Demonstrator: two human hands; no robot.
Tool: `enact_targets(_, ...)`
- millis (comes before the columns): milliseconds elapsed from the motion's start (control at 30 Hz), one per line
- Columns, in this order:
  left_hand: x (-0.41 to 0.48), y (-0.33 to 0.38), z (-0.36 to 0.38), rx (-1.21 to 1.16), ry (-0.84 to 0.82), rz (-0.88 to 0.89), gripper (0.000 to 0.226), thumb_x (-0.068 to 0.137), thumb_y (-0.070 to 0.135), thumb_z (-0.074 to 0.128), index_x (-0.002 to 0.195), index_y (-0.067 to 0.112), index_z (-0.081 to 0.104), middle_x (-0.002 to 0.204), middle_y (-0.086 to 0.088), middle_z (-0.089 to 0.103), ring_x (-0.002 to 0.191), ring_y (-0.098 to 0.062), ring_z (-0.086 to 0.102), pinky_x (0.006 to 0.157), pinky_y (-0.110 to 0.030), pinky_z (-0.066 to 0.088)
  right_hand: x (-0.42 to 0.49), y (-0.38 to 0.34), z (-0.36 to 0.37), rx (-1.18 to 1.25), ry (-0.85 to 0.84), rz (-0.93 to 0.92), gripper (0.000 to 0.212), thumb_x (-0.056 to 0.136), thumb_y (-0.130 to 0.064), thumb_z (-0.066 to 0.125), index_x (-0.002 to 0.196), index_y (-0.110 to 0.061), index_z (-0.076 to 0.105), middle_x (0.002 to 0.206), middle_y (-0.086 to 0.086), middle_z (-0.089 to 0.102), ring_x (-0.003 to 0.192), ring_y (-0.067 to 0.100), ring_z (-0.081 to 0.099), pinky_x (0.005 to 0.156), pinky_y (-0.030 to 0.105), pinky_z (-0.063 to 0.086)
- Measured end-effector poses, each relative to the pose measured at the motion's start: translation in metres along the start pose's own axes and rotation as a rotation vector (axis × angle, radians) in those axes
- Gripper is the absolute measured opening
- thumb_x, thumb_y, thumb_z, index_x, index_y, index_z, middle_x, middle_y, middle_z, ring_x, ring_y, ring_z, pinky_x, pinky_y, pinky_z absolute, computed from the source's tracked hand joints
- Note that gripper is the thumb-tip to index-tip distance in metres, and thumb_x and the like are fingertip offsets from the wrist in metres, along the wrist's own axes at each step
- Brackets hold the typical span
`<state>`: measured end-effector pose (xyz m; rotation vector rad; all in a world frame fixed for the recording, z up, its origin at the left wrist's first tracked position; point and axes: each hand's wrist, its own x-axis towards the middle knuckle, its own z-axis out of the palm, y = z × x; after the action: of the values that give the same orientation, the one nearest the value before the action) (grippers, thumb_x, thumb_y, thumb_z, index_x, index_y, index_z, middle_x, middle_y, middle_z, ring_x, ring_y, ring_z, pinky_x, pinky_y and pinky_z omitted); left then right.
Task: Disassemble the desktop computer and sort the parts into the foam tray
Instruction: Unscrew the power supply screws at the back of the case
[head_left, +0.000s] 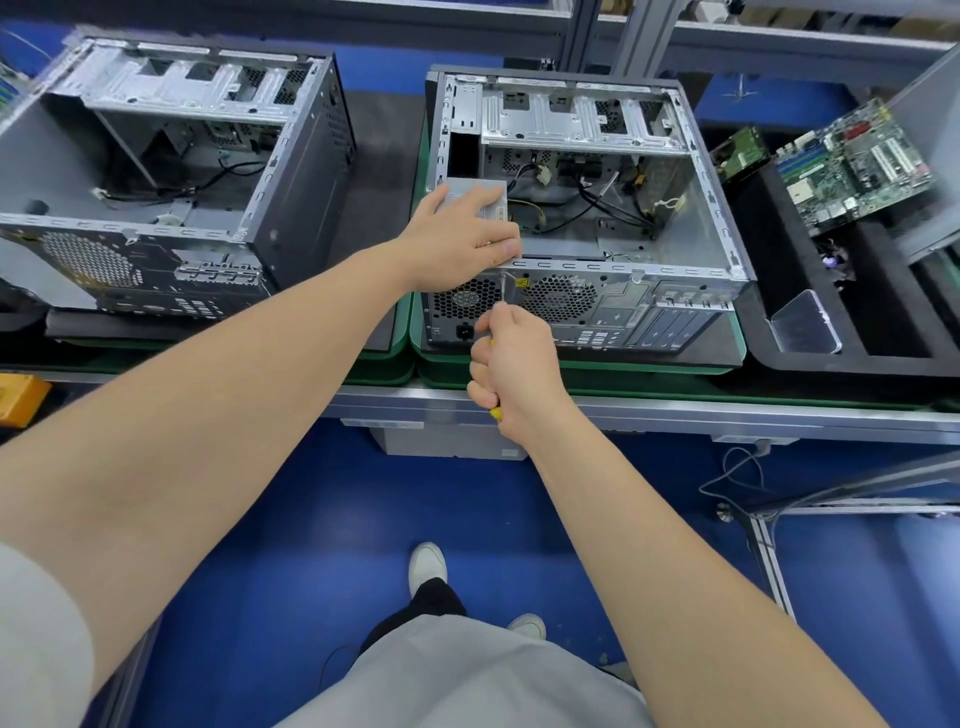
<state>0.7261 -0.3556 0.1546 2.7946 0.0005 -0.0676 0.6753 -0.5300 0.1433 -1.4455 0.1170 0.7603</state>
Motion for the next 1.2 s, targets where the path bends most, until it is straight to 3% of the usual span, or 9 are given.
enact_targets(133, 0.001, 0.0, 0.001, -0.001, 0.011, -0.006, 0.035, 0.107, 0.053, 0.03, 0.107, 0.043, 0.063, 0.169, 0.001, 0.018, 0.155, -0.011, 0.011, 0.125, -0.051, -0.01, 0.003, 0.003, -0.003, -0.662, 0.197, -0.294, 0.033, 0.113, -0.025, 0.034, 0.097, -0.005, 0.056, 0.083, 0.011, 0.061, 0.064, 0.024, 0.051, 0.055, 0.036, 0.044)
enact_targets(233, 0.001, 0.0, 0.0, -0.002, 0.019, -0.009, 0.035, 0.107, 0.053, 0.03, 0.106, 0.043, 0.063, 0.168, 0.0, 0.021, 0.155, -0.012, 0.014, 0.125, -0.051, -0.009, 0.004, 0.005, -0.007, -0.894, 0.262, -0.426, 0.029, 0.114, -0.025, 0.037, 0.101, -0.007, 0.056, 0.087, 0.01, 0.06, 0.074, 0.027, 0.058, 0.063, 0.035, 0.042)
enact_targets(300, 0.0, 0.001, -0.001, -0.006, 0.018, -0.01, 0.033, 0.107, 0.052, 0.03, 0.104, 0.045, 0.062, 0.167, 0.0, 0.024, 0.154, -0.014, 0.018, 0.125, -0.051, -0.007, 0.005, 0.002, -0.007, -0.752, 0.226, -0.36, 0.033, 0.112, -0.025, 0.038, 0.091, -0.008, 0.058, 0.08, 0.008, 0.06, 0.067, 0.027, 0.058, 0.061, 0.035, 0.042)
enact_targets(400, 0.001, 0.002, -0.002, -0.03, 0.064, -0.009, 0.018, 0.104, 0.051, 0.037, 0.106, 0.048, 0.055, 0.156, 0.008, 0.04, 0.149, -0.013, 0.029, 0.125, -0.051, -0.001, 0.004, -0.007, -0.009, -0.154, 0.122, 0.032, 0.038, 0.104, -0.028, 0.041, 0.086, -0.006, 0.066, 0.062, 0.005, 0.052, 0.039, 0.02, 0.039, 0.043, 0.027, 0.035)
enact_targets(467, 0.004, 0.0, -0.004, -0.071, 0.113, -0.038, 0.028, 0.095, 0.057, 0.046, 0.12, 0.045, 0.049, 0.145, 0.011, 0.05, 0.142, -0.014, 0.039, 0.123, -0.048, 0.009, 0.005, -0.009, -0.016, 0.09, -0.01, 0.206, 0.039, 0.102, -0.027, 0.04, 0.086, -0.006, 0.068, 0.061, 0.003, 0.049, 0.04, 0.017, 0.034, 0.042, 0.022, 0.031)
enact_targets(567, 0.014, 0.001, -0.006, -0.043, 0.169, -0.115, 0.062, 0.084, 0.068, 0.05, 0.136, 0.033, 0.044, 0.139, 0.007, 0.05, 0.129, -0.017, 0.048, 0.109, -0.039, 0.021, 0.006, -0.011, -0.024, 0.269, -0.188, 0.245, 0.03, 0.104, -0.022, 0.037, 0.082, -0.013, 0.056, 0.063, 0.001, 0.048, 0.044, 0.015, 0.035, 0.041, 0.024, 0.031)
enact_targets(833, 0.063, 0.01, -0.006, 0.266, 0.127, -0.259, 0.074, 0.082, 0.058, 0.05, 0.137, 0.008, 0.046, 0.133, -0.016, 0.054, 0.127, -0.035, 0.048, 0.111, -0.048, 0.029, -0.002, 0.006, -0.022, 0.74, -0.512, 0.286, 0.037, 0.115, -0.034, 0.032, 0.091, -0.016, 0.053, 0.072, 0.0, 0.05, 0.035, 0.005, 0.036, 0.03, 0.016, 0.029)
enact_targets(1067, 0.065, 0.01, 0.003, 0.357, 0.156, -0.239, 0.066, 0.08, 0.047, 0.041, 0.131, 0.005, 0.045, 0.127, -0.018, 0.055, 0.118, -0.037, 0.051, 0.103, -0.049, 0.033, -0.004, 0.004, -0.009, 0.883, -0.383, 0.265, 0.034, 0.114, -0.029, 0.04, 0.092, -0.012, 0.059, 0.055, -0.005, 0.04, 0.027, 0.005, 0.03, 0.025, 0.018, 0.021)
enact_targets(1200, 0.065, 0.009, 0.004, 0.366, 0.156, -0.241, 0.064, 0.079, 0.047, 0.041, 0.127, 0.005, 0.046, 0.126, -0.018, 0.054, 0.116, -0.037, 0.05, 0.103, -0.05, 0.032, -0.004, -0.004, -0.007, 0.657, -0.203, 0.236, 0.029, 0.113, -0.027, 0.042, 0.095, -0.012, 0.058, 0.057, -0.003, 0.04, 0.03, 0.007, 0.025, 0.026, 0.021, 0.02)
